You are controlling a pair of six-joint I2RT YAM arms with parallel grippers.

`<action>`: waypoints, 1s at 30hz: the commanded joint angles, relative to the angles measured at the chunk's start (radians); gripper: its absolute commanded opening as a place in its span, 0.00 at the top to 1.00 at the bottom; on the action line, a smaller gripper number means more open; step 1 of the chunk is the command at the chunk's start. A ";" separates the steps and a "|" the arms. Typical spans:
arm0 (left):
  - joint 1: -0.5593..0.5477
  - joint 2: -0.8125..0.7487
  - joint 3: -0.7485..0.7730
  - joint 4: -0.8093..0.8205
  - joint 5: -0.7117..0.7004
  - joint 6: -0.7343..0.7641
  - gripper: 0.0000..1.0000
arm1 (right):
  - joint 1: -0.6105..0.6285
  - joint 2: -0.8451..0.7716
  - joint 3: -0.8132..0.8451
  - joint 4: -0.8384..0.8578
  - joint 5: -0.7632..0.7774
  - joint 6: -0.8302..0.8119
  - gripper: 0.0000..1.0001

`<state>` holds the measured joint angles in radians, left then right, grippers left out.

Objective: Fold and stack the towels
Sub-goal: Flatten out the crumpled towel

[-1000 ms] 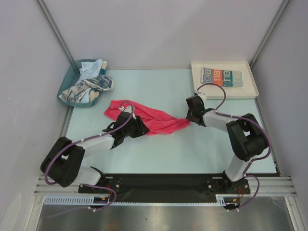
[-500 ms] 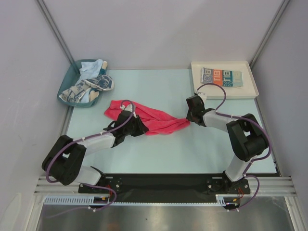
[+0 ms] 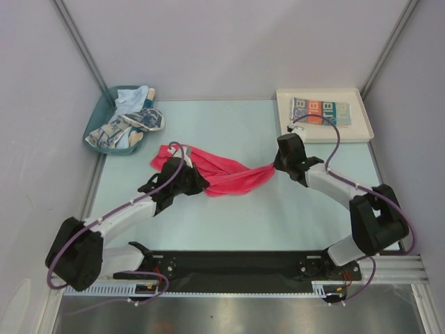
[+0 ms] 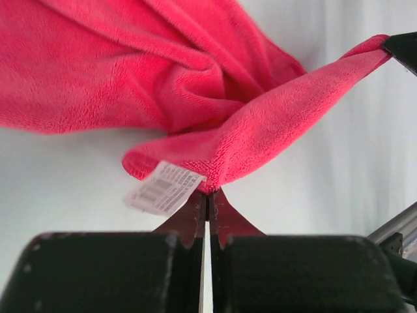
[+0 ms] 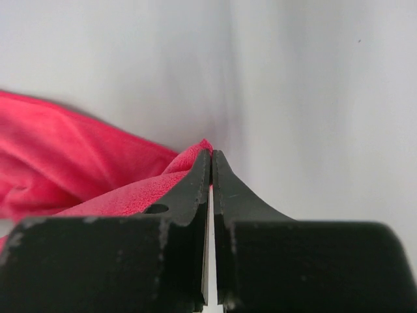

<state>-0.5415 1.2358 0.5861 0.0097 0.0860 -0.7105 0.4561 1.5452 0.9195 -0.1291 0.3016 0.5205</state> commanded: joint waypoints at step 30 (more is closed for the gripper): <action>-0.549 -0.220 1.281 -0.709 -0.494 0.546 1.00 | 0.394 -0.519 0.798 -0.103 0.034 -0.491 1.00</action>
<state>-1.0592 1.0145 1.8061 -0.7101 -0.3626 -0.2314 0.8288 1.0164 1.6253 -0.2596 0.3180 0.1036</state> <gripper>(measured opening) 0.011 0.012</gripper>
